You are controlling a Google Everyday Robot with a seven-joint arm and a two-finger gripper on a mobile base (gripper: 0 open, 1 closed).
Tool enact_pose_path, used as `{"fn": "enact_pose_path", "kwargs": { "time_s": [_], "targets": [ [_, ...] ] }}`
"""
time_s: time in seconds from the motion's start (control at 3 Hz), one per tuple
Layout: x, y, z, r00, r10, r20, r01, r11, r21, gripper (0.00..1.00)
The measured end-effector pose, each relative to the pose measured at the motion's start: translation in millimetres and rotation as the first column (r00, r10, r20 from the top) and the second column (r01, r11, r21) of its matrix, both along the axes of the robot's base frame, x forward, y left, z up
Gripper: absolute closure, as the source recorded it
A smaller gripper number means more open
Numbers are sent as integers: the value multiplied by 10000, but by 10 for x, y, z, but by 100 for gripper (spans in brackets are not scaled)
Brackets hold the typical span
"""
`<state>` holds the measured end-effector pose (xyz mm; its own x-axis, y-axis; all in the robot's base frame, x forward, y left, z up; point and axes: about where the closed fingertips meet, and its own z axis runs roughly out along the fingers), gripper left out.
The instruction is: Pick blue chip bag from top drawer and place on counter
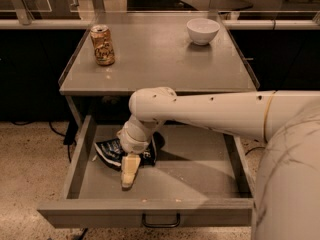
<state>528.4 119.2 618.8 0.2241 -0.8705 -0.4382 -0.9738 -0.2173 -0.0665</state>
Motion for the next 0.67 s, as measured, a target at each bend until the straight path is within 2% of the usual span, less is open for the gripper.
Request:
{"fn": "enact_pose_path", "kwargs": {
  "time_s": [0.33, 0.67],
  "targets": [
    [0, -3, -5, 10000, -9, -10, 9, 10000, -5, 0],
    [0, -3, -5, 10000, -9, -11, 9, 10000, -5, 17]
  ]
}}
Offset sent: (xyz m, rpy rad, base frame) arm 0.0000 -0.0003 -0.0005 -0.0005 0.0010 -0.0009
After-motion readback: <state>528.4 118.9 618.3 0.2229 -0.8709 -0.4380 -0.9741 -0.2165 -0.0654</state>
